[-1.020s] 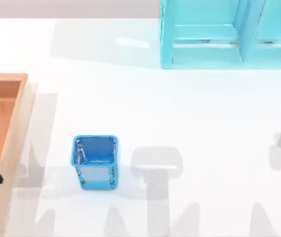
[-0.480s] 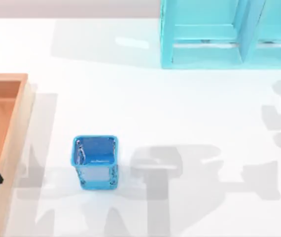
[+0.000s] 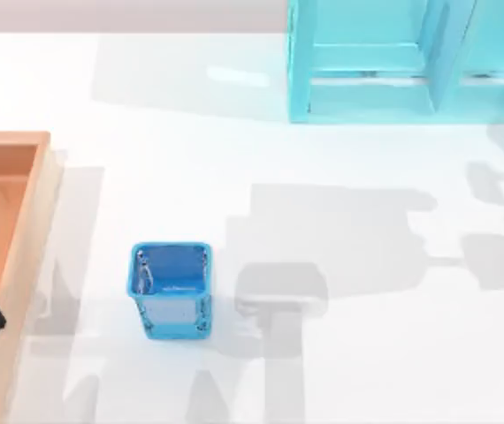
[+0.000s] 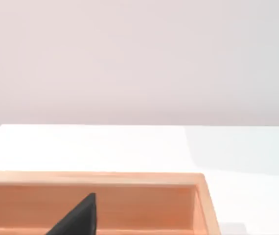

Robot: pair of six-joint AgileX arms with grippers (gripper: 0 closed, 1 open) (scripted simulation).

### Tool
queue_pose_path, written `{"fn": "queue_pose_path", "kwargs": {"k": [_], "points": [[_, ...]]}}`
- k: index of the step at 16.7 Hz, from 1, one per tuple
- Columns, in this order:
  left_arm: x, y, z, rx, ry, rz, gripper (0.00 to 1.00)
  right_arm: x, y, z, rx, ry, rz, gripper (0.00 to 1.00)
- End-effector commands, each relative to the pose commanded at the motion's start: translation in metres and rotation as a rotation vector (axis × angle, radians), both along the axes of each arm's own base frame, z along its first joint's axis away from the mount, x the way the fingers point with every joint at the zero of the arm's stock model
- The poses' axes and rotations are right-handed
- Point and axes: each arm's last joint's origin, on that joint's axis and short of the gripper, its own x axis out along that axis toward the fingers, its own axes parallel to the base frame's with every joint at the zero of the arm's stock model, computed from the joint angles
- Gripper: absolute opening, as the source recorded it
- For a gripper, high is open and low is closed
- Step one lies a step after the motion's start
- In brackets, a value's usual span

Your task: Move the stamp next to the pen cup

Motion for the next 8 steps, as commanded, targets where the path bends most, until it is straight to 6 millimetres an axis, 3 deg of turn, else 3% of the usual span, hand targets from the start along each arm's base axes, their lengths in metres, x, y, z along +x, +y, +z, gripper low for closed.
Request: {"fn": "queue_pose_path", "kwargs": {"k": [8], "points": [[0.0,0.0,0.0,0.0,0.0,0.0,1.0,0.0052,0.0013,-0.0032,0.002,0.019,0.005,1.0]]}}
